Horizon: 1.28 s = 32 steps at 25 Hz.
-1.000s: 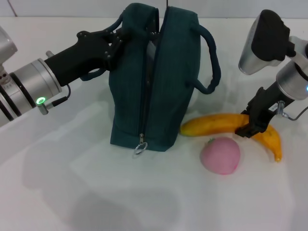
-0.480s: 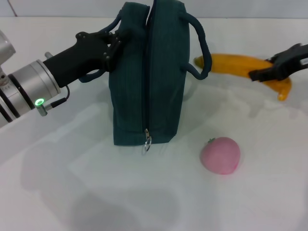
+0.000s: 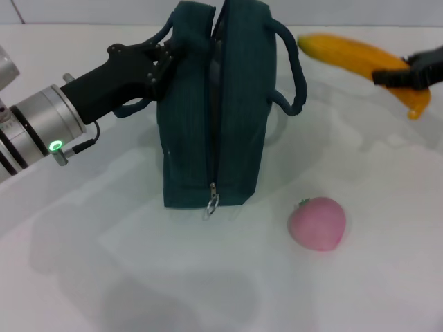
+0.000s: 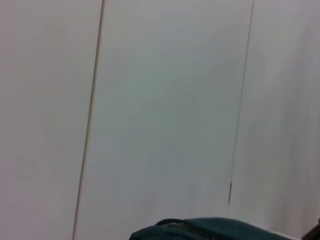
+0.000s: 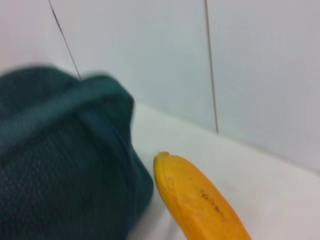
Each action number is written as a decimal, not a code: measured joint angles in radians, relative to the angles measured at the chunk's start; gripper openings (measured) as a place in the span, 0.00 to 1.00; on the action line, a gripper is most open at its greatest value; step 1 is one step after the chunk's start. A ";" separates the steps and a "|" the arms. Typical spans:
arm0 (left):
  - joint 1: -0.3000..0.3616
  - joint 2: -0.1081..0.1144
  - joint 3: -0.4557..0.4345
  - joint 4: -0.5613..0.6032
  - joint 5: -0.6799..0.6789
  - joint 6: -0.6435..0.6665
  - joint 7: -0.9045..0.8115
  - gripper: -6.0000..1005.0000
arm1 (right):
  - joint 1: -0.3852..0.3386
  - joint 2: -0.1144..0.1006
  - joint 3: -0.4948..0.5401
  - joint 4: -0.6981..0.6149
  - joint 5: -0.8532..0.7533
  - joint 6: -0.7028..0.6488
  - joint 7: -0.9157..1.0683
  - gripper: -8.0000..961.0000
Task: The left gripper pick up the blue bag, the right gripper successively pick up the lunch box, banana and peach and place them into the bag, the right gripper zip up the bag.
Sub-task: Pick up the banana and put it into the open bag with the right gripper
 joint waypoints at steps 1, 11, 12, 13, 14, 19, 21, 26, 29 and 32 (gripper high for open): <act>0.000 0.000 0.001 -0.001 -0.005 0.007 0.003 0.05 | -0.008 0.000 0.001 0.001 0.038 0.005 -0.024 0.47; 0.043 -0.001 0.002 -0.003 -0.040 0.176 0.126 0.05 | -0.137 0.002 -0.014 0.112 0.767 -0.054 -0.494 0.47; 0.043 -0.001 0.003 -0.004 -0.044 0.179 0.127 0.05 | -0.139 0.002 -0.022 0.146 0.840 -0.073 -0.534 0.47; 0.043 -0.001 0.004 -0.005 -0.046 0.180 0.127 0.05 | -0.133 0.001 -0.036 0.192 0.908 -0.094 -0.572 0.47; 0.043 -0.001 0.004 -0.007 -0.046 0.180 0.127 0.05 | -0.123 0.001 -0.049 0.228 0.959 -0.105 -0.587 0.47; 0.037 -0.002 0.004 -0.009 -0.040 0.180 0.128 0.05 | -0.034 0.002 -0.137 0.388 1.064 -0.110 -0.593 0.47; 0.035 -0.002 0.004 -0.010 -0.039 0.179 0.128 0.05 | 0.019 0.002 -0.220 0.451 1.069 -0.100 -0.588 0.47; 0.034 -0.002 0.004 -0.013 -0.038 0.172 0.129 0.05 | 0.033 0.008 -0.308 0.462 1.072 -0.060 -0.588 0.47; 0.029 -0.002 0.004 -0.026 -0.038 0.167 0.138 0.05 | 0.036 0.012 -0.365 0.486 1.113 -0.024 -0.593 0.47; 0.028 -0.002 0.004 -0.029 -0.038 0.167 0.143 0.05 | 0.038 0.012 -0.448 0.506 1.183 0.007 -0.617 0.47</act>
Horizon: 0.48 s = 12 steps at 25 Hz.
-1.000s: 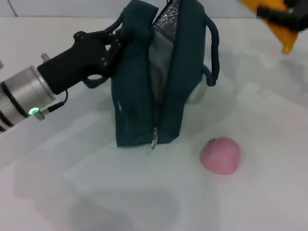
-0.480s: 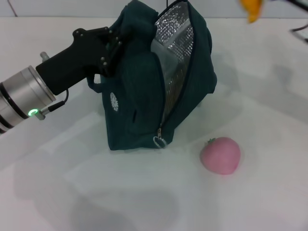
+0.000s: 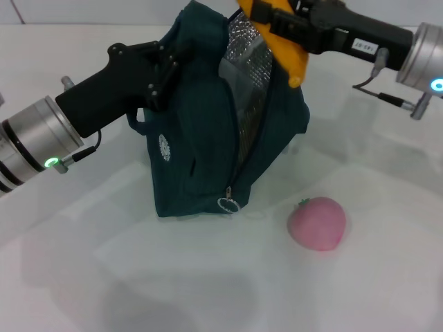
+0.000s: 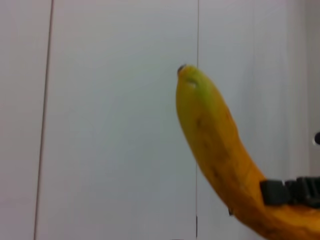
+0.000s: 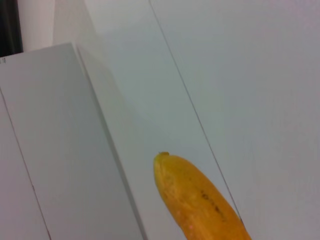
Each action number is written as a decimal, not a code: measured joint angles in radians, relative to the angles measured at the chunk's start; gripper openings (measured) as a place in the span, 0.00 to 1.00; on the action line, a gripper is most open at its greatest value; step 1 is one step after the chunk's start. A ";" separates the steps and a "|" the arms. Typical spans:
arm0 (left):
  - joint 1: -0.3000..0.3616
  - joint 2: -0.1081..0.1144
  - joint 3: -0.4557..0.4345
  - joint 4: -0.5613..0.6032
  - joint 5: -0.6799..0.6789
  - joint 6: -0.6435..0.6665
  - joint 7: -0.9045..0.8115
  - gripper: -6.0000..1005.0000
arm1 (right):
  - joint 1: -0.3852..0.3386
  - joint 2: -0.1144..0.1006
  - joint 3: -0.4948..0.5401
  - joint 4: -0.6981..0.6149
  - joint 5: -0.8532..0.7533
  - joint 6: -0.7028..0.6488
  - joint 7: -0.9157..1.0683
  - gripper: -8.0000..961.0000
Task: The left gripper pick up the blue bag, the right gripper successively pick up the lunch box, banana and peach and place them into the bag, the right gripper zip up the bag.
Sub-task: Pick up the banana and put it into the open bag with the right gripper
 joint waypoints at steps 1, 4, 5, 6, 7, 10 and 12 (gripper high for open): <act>0.000 0.000 0.000 0.000 0.000 0.000 0.000 0.05 | 0.001 0.000 -0.034 0.002 0.033 0.016 -0.007 0.47; 0.000 0.000 0.001 -0.001 0.000 0.000 0.000 0.05 | 0.001 0.000 -0.144 0.002 0.151 0.072 -0.013 0.47; 0.000 0.000 0.002 -0.002 0.000 0.000 0.000 0.05 | 0.002 0.000 -0.176 0.002 0.183 0.088 -0.013 0.48; 0.000 0.000 0.002 -0.002 0.000 0.000 0.000 0.05 | 0.002 0.000 -0.213 0.002 0.221 0.105 -0.013 0.48; 0.000 0.000 0.003 -0.002 0.000 0.000 0.000 0.05 | 0.003 0.000 -0.243 0.002 0.249 0.117 -0.013 0.48; 0.000 0.000 0.003 -0.002 0.000 0.000 0.000 0.05 | 0.001 0.000 -0.296 0.001 0.302 0.128 -0.013 0.48; 0.000 0.000 0.004 -0.005 0.000 0.000 0.000 0.05 | -0.002 0.000 -0.316 0.000 0.317 0.136 -0.014 0.48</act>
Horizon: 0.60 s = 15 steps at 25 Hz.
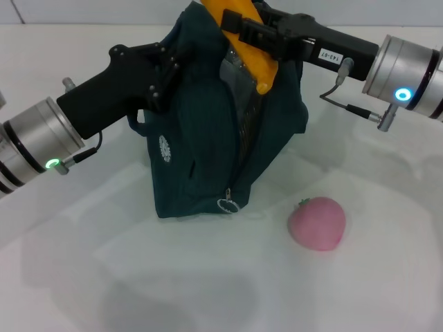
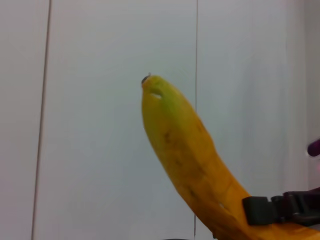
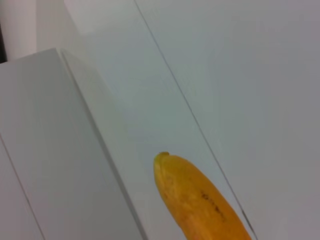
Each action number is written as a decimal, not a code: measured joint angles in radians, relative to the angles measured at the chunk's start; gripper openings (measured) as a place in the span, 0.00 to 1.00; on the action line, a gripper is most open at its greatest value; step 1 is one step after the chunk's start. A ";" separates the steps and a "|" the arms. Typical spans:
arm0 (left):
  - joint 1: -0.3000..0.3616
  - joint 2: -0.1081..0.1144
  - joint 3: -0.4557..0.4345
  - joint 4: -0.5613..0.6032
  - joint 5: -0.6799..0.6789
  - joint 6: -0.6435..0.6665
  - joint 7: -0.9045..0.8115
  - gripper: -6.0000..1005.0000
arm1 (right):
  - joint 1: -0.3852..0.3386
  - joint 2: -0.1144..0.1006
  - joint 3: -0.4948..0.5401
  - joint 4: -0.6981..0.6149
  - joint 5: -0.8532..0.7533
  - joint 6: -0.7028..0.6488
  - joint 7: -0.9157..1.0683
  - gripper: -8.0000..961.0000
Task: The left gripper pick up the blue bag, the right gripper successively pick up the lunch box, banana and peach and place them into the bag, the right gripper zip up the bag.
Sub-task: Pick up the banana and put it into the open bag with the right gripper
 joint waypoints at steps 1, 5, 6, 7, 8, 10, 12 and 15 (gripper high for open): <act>0.000 0.000 0.002 -0.001 0.000 0.000 0.000 0.05 | 0.000 0.000 -0.002 0.000 0.002 0.005 0.001 0.49; 0.000 0.001 0.017 -0.003 0.001 0.000 0.000 0.05 | -0.002 0.000 -0.006 0.001 0.010 0.017 0.004 0.49; 0.000 0.002 0.019 -0.002 0.001 0.000 0.000 0.05 | -0.002 0.000 -0.008 0.002 0.012 0.021 0.005 0.49; 0.000 0.002 0.020 -0.002 0.001 0.000 0.000 0.05 | -0.002 0.000 -0.011 0.002 0.014 0.025 0.005 0.49; 0.000 0.002 0.020 -0.001 0.001 0.001 0.000 0.05 | -0.002 0.000 -0.015 0.003 0.016 0.031 0.006 0.49; 0.000 0.003 0.020 -0.001 0.001 0.002 0.000 0.05 | 0.003 0.000 -0.024 0.009 0.018 0.041 0.008 0.50; 0.000 0.003 0.022 0.000 0.001 0.002 0.000 0.05 | 0.007 0.000 -0.036 0.014 0.020 0.057 0.008 0.50; 0.000 0.003 0.025 0.002 0.001 0.002 0.000 0.05 | 0.008 0.000 -0.056 0.014 0.036 0.082 0.009 0.50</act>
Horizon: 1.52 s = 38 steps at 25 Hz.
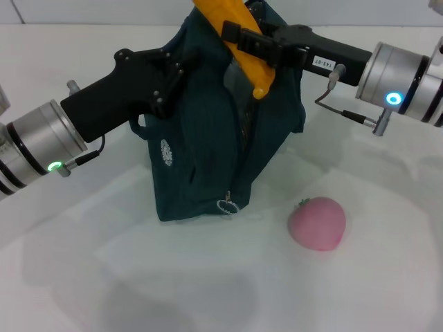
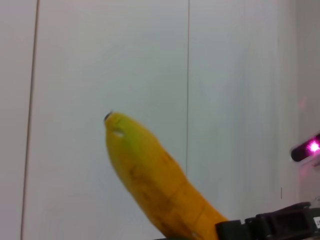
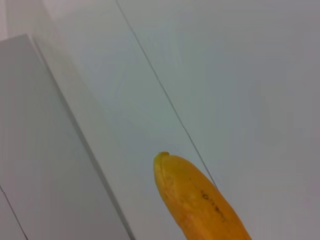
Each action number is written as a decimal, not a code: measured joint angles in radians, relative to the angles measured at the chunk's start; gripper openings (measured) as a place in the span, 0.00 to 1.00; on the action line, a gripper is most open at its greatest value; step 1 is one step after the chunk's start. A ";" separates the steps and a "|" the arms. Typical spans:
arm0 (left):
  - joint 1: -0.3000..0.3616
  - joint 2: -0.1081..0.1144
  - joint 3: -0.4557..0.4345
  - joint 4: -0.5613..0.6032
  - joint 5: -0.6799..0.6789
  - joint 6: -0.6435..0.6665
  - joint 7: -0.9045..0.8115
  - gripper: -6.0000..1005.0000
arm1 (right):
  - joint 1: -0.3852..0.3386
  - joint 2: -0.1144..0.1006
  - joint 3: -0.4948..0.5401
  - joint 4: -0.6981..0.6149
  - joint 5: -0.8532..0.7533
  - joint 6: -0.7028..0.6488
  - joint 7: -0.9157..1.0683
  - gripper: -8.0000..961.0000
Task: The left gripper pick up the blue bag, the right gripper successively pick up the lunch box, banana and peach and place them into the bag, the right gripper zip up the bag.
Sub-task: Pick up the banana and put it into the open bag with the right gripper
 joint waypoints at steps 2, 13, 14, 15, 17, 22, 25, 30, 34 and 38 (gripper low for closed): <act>0.000 0.000 0.001 0.001 0.000 0.000 0.000 0.05 | 0.003 0.000 -0.018 0.000 0.015 0.006 -0.001 0.50; -0.010 0.000 0.000 -0.002 -0.008 -0.031 -0.006 0.04 | 0.010 0.000 -0.073 0.000 0.062 0.010 -0.019 0.52; -0.010 0.000 0.001 -0.003 -0.008 -0.031 -0.006 0.04 | 0.010 0.000 -0.079 -0.002 0.065 0.011 -0.020 0.52; -0.010 0.000 0.001 -0.003 -0.008 -0.031 -0.006 0.04 | 0.010 0.000 -0.083 -0.003 0.068 0.011 -0.022 0.52; -0.012 0.000 0.001 -0.003 -0.008 -0.030 -0.008 0.04 | 0.010 0.000 -0.085 -0.003 0.071 0.012 -0.023 0.52; -0.014 0.000 0.001 -0.003 -0.008 -0.027 -0.009 0.04 | 0.010 0.000 -0.088 0.000 0.072 0.037 -0.020 0.53; -0.014 -0.001 0.001 -0.003 -0.006 -0.026 -0.010 0.04 | 0.008 0.000 -0.095 0.001 0.072 0.050 -0.018 0.53; -0.014 -0.002 0.001 -0.004 -0.004 -0.025 -0.011 0.04 | 0.001 0.000 -0.099 -0.002 0.069 0.047 -0.025 0.71; -0.012 -0.002 0.000 -0.005 -0.005 -0.024 -0.011 0.04 | -0.024 0.000 -0.092 -0.024 0.070 0.037 -0.053 0.71; -0.007 -0.002 0.001 -0.004 -0.009 -0.022 -0.011 0.04 | -0.060 -0.003 -0.089 -0.062 0.070 0.037 -0.081 0.71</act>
